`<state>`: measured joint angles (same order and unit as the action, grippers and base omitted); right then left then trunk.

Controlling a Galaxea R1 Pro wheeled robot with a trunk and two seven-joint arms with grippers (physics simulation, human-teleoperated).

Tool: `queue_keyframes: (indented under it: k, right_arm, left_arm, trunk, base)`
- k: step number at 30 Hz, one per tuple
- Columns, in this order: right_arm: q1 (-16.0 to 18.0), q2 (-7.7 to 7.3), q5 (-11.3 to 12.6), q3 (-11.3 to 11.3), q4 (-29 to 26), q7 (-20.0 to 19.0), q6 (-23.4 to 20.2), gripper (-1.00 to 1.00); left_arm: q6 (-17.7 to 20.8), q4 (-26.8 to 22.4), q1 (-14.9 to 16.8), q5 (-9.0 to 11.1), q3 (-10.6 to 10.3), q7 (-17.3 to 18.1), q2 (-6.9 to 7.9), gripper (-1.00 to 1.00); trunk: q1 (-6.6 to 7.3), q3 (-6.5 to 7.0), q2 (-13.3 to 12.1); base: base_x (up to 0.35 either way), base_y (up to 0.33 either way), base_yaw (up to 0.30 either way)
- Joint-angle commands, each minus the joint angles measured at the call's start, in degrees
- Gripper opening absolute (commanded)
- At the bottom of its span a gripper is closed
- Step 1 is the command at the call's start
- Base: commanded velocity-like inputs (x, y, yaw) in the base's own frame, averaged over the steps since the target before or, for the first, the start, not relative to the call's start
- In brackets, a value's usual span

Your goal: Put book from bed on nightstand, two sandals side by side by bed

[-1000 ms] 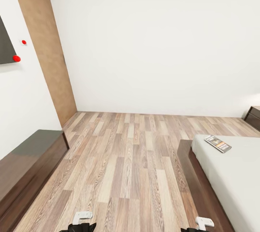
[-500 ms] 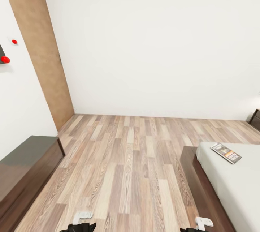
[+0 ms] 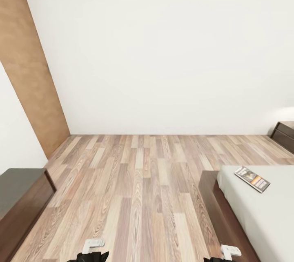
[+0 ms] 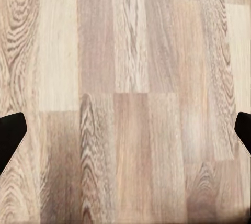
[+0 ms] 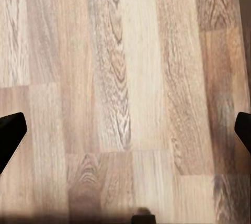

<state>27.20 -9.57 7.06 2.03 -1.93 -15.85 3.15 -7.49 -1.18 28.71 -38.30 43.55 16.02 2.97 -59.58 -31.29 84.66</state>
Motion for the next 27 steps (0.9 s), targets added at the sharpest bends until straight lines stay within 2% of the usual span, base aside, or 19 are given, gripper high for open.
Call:
queue_keyframes:
  k: [1,9,27]
  right_arm:
    - [0.04,-0.01,0.49,0.17,0.10,-0.32,0.11,1.00]
    - [0.04,-0.01,0.49,0.17,0.10,-0.32,0.11,1.00]
    - [0.04,-0.01,0.49,0.17,0.10,-0.26,0.11,1.00]
  left_arm:
    - [-0.16,0.02,0.03,-0.55,0.49,0.16,0.01,1.00]
    - [-0.16,0.02,0.03,-0.55,0.49,0.16,0.01,1.00]
    - [-0.16,0.03,0.03,-0.55,0.49,0.16,0.01,1.00]
  trunk:
    - [-0.03,-0.06,0.03]
    - [-0.03,-0.06,0.03]
    - [-0.03,-0.06,0.03]
  base:
    - [0.331,0.000,-0.006]
    - [0.326,0.056,-0.001]
    - [0.299,0.183,0.000]
